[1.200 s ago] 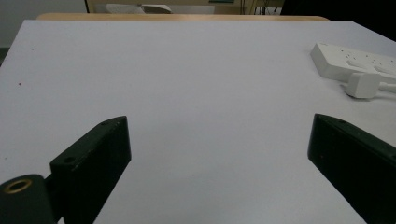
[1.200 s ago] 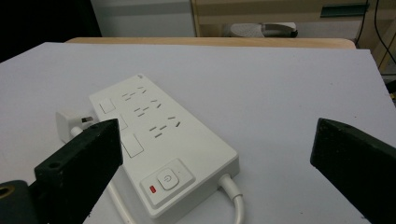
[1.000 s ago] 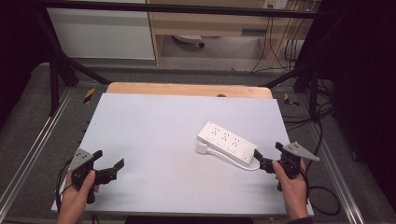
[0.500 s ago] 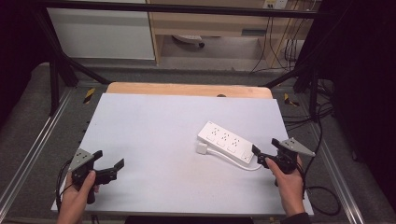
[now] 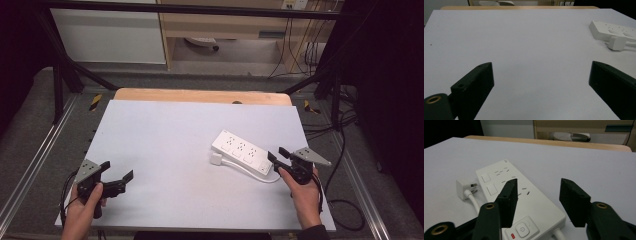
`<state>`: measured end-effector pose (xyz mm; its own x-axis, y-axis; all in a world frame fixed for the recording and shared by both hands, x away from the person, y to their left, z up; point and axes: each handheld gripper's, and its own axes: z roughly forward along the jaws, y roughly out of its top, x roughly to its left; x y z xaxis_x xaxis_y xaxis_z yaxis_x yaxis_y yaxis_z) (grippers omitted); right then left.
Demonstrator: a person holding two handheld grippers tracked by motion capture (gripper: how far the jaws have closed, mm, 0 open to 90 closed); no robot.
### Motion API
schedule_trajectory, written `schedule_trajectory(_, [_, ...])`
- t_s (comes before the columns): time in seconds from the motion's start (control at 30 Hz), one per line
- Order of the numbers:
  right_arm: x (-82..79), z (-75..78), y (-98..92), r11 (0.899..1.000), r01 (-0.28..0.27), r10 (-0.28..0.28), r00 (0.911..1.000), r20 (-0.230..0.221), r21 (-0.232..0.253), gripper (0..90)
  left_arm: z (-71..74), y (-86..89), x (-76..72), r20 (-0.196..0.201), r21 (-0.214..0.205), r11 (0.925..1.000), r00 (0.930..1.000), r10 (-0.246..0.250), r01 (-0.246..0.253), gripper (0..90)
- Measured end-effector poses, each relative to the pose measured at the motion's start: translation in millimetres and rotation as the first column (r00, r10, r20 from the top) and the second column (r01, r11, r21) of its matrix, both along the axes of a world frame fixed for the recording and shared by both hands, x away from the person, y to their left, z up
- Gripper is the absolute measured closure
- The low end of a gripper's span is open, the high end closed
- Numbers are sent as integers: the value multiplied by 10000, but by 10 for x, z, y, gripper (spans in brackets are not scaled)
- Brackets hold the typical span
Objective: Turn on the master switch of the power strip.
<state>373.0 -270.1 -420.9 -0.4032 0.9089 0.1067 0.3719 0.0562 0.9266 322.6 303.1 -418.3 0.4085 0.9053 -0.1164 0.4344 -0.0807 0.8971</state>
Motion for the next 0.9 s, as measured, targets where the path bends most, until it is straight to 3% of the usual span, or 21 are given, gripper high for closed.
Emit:
schedule_trajectory(0.23, [-19, -15, 68, 9986, -451, 451, 9990, 7, -279, 674, -2, -12, 3, 11, 1, 10000, 10000, -37, 37, 59])
schedule_trajectory(0.47, [-34, -33, 95, 9959, -871, 871, 9962, -8, -246, 842, 1, -18, 6, 17, 20, 10000, 10000, -65, 65, 59])
schedule_trajectory(0.67, [-33, -60, 129, 9933, -1070, 1065, 9942, -138, -438, 897, 1, -19, 8, 14, 71, 9999, 10000, -74, 73, 59])
schedule_trajectory(0.9, [-23, -93, 161, 9914, -1204, 1180, 9919, -476, -510, 900, 1, -23, 8, 18, 69, 9999, 10000, -74, 74, 59])
